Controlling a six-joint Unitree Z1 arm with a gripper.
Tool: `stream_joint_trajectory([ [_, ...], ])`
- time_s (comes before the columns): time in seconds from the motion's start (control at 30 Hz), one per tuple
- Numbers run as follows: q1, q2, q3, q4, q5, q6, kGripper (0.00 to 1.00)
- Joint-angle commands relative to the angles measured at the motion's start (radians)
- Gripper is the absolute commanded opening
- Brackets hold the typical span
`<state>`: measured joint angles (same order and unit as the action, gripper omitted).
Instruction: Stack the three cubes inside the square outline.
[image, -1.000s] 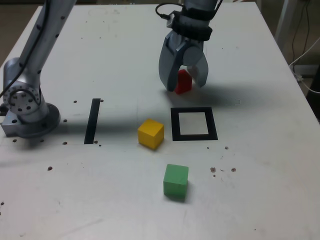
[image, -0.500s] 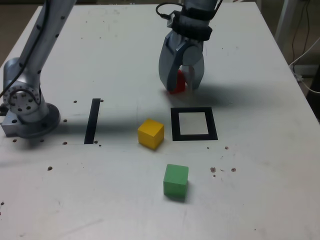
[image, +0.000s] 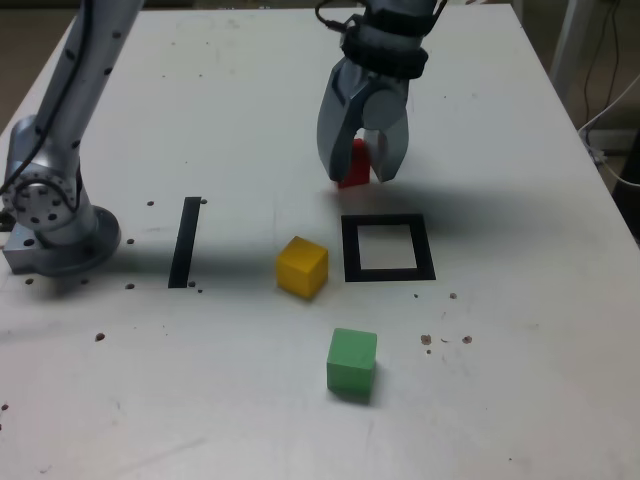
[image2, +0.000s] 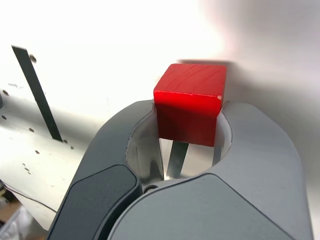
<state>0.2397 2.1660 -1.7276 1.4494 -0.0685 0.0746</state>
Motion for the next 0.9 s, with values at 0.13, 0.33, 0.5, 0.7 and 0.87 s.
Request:
stream_joint_trajectory([
  [0.13,-0.11,-0.037,0.015,0.004,-0.03,-0.02,0.27],
  [0.33,-0.212,-0.048,0.014,0.003,-0.055,-0.059,0.27],
  [0.5,-0.276,-0.047,0.013,0.002,-0.067,-0.091,0.27],
  [0.7,-0.301,-0.032,0.004,-0.004,-0.072,-0.099,0.27],
  [0.87,-0.302,-0.009,-0.013,-0.006,-0.063,-0.092,0.27],
])
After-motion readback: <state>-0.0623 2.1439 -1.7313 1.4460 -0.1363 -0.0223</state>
